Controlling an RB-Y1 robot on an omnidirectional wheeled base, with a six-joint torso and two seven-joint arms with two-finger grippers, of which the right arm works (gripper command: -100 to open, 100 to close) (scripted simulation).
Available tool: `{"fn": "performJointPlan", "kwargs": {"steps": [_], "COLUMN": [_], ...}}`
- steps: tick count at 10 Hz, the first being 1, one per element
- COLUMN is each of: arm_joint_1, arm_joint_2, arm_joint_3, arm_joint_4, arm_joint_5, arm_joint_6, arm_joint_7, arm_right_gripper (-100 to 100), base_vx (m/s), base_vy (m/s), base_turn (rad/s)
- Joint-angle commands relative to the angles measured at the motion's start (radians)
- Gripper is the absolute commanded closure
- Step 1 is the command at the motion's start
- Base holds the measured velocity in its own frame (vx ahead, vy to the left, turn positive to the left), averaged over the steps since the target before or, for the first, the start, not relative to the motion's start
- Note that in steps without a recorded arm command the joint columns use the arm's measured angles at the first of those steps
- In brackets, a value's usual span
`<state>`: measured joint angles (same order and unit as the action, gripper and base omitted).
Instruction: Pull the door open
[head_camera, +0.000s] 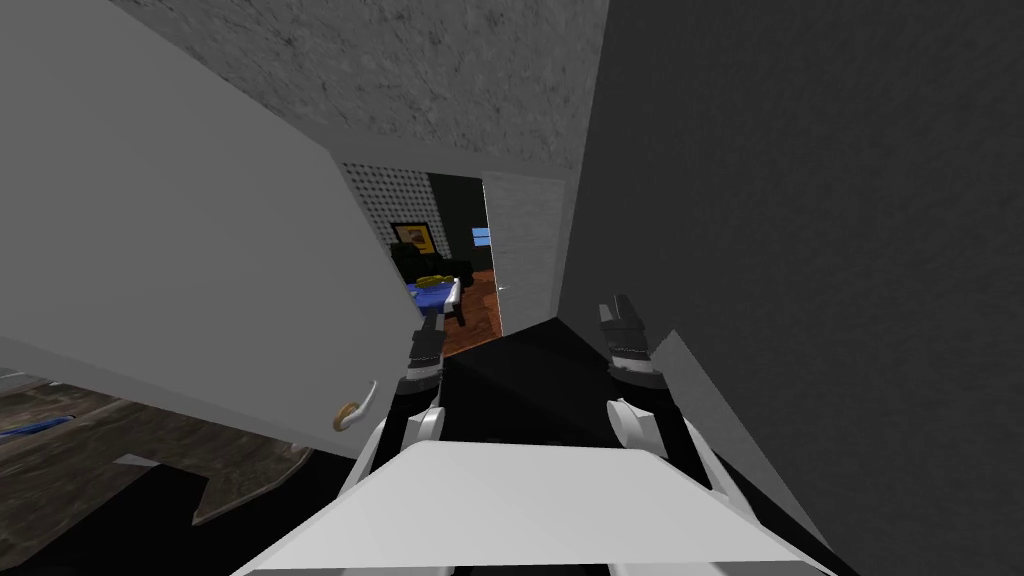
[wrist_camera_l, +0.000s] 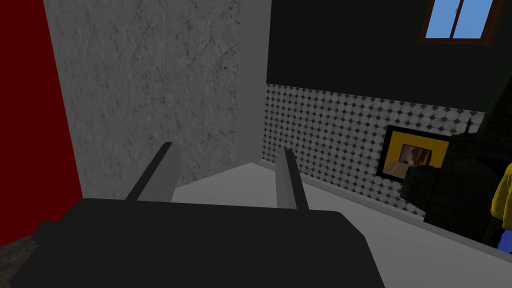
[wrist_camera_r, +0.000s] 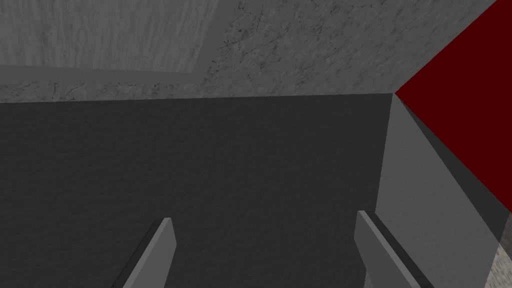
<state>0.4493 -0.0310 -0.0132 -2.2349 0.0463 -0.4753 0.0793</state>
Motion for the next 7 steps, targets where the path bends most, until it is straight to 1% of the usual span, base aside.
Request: {"fn": "performJointPlan", "kwargs": {"steps": [1,7], "arm_joint_1": [-0.013,-0.044], "arm_joint_2": [-0.013,-0.045], "arm_joint_3": [0.006,0.023], "arm_joint_4": [0.045,0.156], "arm_joint_5": [-0.008,-0.028], "arm_joint_6": [-0.013,-0.043], "arm_joint_7": [-0.009,-0.030], "arm_right_gripper": [-100,-100], "base_vx": [0.115,0.096], "base_vy": [0.034,0.038], "base_turn": [0.072,0.048]}}
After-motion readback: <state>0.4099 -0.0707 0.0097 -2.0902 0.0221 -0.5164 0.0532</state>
